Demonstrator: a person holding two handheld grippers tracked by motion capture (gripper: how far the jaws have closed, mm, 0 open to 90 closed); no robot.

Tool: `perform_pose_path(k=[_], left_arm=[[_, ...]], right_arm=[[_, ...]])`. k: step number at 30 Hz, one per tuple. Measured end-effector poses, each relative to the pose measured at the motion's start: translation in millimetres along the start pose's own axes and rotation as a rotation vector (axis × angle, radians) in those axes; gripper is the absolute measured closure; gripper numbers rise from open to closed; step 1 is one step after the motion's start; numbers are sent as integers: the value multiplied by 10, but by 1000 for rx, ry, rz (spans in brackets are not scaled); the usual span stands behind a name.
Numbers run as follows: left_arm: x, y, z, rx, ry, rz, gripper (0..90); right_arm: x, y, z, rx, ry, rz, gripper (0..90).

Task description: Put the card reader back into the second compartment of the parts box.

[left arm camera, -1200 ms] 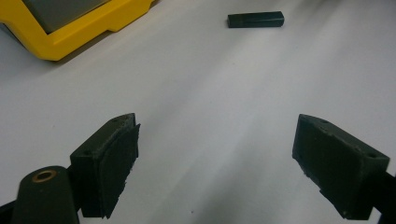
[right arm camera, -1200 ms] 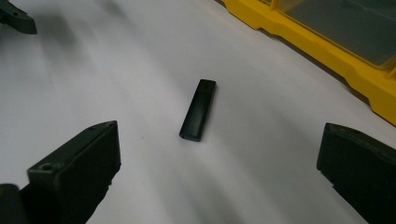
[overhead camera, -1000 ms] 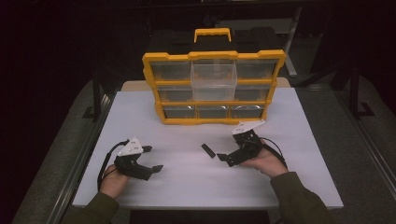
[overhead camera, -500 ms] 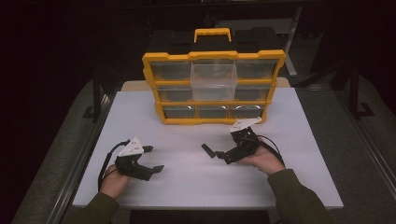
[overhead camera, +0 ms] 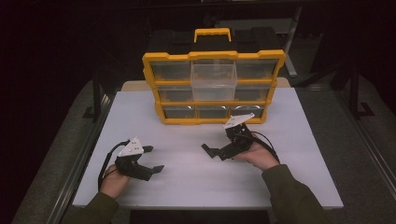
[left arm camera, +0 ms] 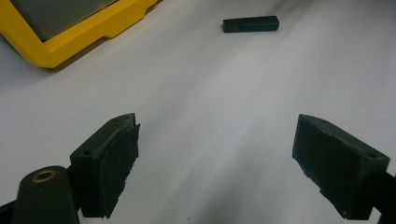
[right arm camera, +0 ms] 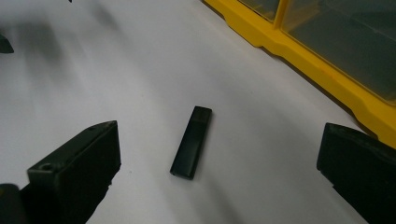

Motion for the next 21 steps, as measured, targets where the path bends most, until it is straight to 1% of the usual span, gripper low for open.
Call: perform_pose_path(k=[8, 21], left_arm=[[3, 2, -4, 1, -3, 1, 146], [7, 4, -7, 2, -6, 2, 146]], right_arm=[[3, -55, -59, -1, 12, -4, 0], [2, -145, -119, -11, 9, -12, 0]])
Point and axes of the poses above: each handheld gripper's, and its own axes: y roughly backward along the jaws, z roughly out of its underside, x roughly to its right, the point moved 10 cm from there along -y, roughly forward along the jaws, and after that the axes turned 7 degrees about -z, right-handed, at the moved point
